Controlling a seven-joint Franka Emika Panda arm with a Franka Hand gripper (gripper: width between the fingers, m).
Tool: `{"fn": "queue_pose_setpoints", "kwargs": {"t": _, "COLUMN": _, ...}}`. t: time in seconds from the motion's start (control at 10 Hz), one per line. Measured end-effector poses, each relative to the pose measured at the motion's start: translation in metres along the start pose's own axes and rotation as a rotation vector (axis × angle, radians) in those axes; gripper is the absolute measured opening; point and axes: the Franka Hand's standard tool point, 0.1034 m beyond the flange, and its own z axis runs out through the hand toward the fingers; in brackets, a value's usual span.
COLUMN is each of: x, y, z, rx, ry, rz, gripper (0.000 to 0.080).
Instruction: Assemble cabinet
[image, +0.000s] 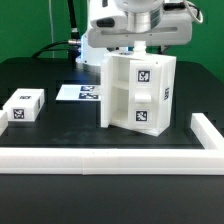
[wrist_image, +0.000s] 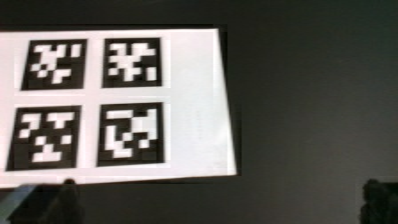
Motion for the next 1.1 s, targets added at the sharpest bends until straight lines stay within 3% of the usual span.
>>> {"fn": "queue_pose_setpoints", "kwargs": {"t": 0.1, "x": -0.006, "y": 0.004, "z": 0.005, "rx": -0.022, "ry": 0.048, "rz": -0.010, "gripper": 0.0797}}
{"fn": "queue_pose_setpoints", "kwargs": {"t": 0.3, "x": -0.011, "y": 0.013, "z": 0.017, "rx": -0.020, "ry": 0.095, "rz": 0.002, "gripper": 0.0797}}
{"fn": "queue_pose_setpoints", "kwargs": {"t": 0.5, "x": -0.005, "y": 0.029, "z": 0.026, "rx": -0.009, "ry": 0.114, "rz": -0.010, "gripper": 0.0797}}
{"fn": "queue_pose_setpoints", "kwargs": {"t": 0.9, "x": -0.005, "y": 0.027, "z": 0.025, "rx": -0.013, "ry": 0.113, "rz": -0.010, "gripper": 0.0797}}
{"fn": "queue_pose_setpoints", "kwargs": {"t": 1.1, "x": -0.001, "y": 0.033, "z": 0.029, "rx": -0.038, "ry": 0.155, "rz": -0.021, "gripper": 0.0797}}
